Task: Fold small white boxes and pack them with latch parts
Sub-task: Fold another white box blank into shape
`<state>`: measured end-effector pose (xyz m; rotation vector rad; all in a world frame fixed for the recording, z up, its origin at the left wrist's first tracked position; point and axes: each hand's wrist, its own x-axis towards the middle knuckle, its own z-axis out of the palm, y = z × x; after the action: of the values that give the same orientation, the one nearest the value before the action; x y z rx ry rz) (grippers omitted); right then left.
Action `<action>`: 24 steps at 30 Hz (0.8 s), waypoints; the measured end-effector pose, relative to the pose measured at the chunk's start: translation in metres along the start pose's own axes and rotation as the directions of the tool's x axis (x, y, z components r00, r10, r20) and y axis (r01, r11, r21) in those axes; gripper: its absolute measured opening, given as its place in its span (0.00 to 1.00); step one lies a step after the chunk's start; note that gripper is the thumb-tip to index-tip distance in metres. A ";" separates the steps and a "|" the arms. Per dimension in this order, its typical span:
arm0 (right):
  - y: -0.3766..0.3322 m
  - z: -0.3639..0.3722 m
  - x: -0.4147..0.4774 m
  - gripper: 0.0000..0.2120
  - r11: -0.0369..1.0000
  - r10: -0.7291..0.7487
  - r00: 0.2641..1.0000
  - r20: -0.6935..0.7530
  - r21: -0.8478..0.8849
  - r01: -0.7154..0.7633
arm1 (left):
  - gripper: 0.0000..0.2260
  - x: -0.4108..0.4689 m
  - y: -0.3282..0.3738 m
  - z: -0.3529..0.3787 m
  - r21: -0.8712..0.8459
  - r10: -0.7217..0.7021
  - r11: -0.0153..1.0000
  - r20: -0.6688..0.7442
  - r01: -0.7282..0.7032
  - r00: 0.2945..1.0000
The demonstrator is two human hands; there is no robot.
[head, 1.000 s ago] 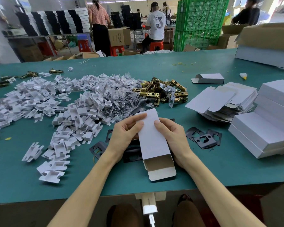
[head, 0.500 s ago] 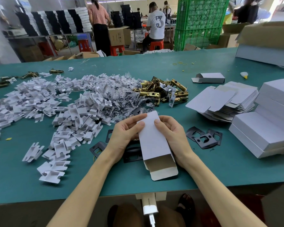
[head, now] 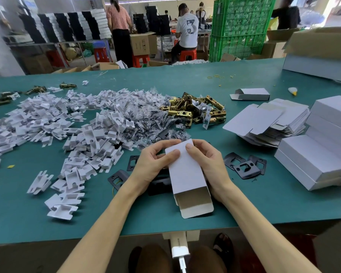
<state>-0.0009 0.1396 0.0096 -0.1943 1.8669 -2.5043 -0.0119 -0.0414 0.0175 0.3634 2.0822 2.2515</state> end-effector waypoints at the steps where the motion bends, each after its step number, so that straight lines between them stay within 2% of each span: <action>1: 0.000 0.000 0.000 0.16 1.000 -0.001 1.000 -0.005 0.000 0.001 | 0.16 0.000 0.000 0.001 0.019 0.003 1.000 -0.002 -0.003 1.000; 8: 0.000 0.001 0.002 0.27 0.999 0.015 0.999 -0.046 0.047 -0.013 | 0.16 0.002 -0.004 0.002 0.095 0.016 0.995 -0.064 -0.009 0.998; 12: 0.001 0.002 0.004 0.31 0.999 0.037 0.999 -0.011 -0.026 -0.038 | 0.15 0.004 -0.004 -0.001 0.007 0.033 0.999 -0.178 -0.033 0.984; 16: 0.003 0.002 0.004 0.25 0.984 0.031 0.993 0.114 -0.177 -0.010 | 0.16 0.007 0.001 -0.010 -0.174 0.012 0.982 -0.349 -0.077 0.937; 18: 0.004 0.001 0.003 0.20 0.980 0.038 0.986 0.161 -0.198 -0.005 | 0.15 0.007 0.004 -0.017 -0.298 -0.015 0.950 -0.335 -0.091 0.942; 21: 0.005 0.001 0.004 0.16 0.985 -0.008 0.993 0.121 -0.169 0.029 | 0.17 0.007 0.007 -0.023 -0.423 -0.052 0.904 -0.245 -0.058 0.968; 22: 0.006 0.000 0.004 0.17 0.991 -0.027 0.997 0.079 -0.130 0.038 | 0.18 0.007 0.008 -0.024 -0.455 -0.052 0.889 -0.212 -0.051 0.976; 24: 0.007 -0.001 0.005 0.25 0.998 -0.042 0.999 -0.029 -0.048 0.041 | 0.21 0.007 0.010 -0.024 -0.506 -0.028 0.861 -0.146 -0.050 0.989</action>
<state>-0.0069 0.1380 0.0031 -0.1992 1.9546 -2.5048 -0.0223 -0.0647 0.0272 0.1758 1.4351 2.7835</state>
